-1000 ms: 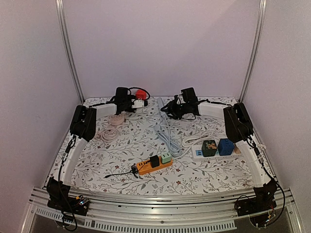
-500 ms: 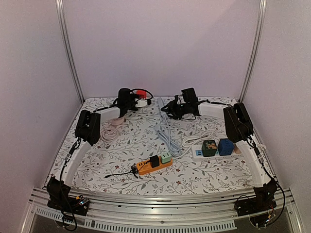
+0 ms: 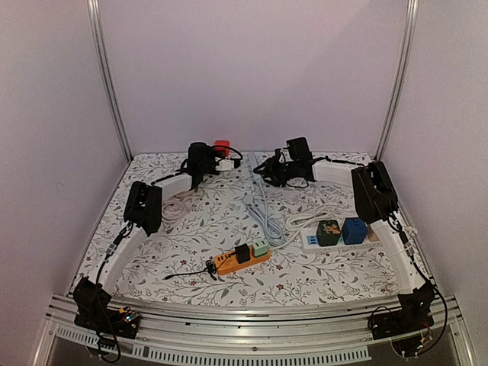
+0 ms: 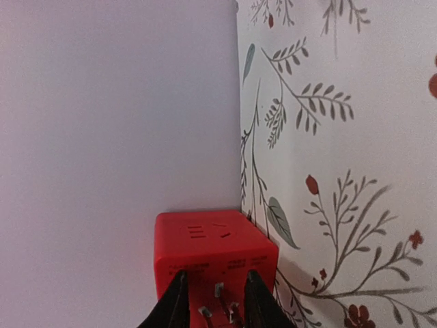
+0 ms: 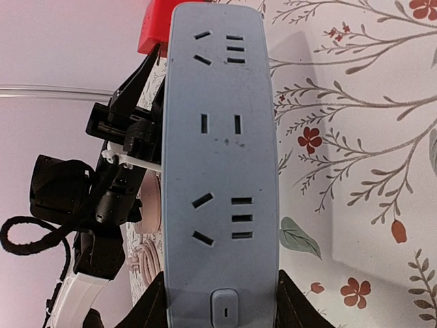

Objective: Insert the plug
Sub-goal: Adjust the plug at the center of the board.

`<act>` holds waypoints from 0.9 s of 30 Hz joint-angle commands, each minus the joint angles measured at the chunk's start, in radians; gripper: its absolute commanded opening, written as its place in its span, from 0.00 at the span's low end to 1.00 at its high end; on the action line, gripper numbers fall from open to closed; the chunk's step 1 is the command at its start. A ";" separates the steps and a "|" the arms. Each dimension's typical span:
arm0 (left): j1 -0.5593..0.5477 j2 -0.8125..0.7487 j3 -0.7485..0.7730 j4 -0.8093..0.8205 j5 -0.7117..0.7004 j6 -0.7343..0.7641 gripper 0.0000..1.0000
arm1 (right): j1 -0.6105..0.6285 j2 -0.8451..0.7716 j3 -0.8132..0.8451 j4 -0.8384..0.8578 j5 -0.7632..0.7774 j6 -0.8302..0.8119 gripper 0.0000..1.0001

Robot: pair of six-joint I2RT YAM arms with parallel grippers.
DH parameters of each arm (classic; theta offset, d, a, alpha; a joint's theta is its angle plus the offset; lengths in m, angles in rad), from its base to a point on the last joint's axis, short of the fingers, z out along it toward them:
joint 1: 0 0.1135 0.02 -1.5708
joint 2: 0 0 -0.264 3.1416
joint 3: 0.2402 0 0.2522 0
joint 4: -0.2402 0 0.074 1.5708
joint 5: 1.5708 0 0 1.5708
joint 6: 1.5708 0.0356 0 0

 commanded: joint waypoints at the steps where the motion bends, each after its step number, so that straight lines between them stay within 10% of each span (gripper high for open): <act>1: 0.008 0.034 0.031 -0.028 0.014 0.016 0.16 | -0.011 -0.031 -0.016 0.058 -0.030 0.012 0.00; 3: 0.007 0.031 0.018 -0.001 0.012 0.015 0.00 | -0.011 -0.034 -0.018 0.063 -0.029 0.012 0.00; 27: 0.003 -0.464 -0.887 0.339 -0.026 0.033 0.00 | -0.011 -0.104 -0.133 0.124 -0.035 0.022 0.00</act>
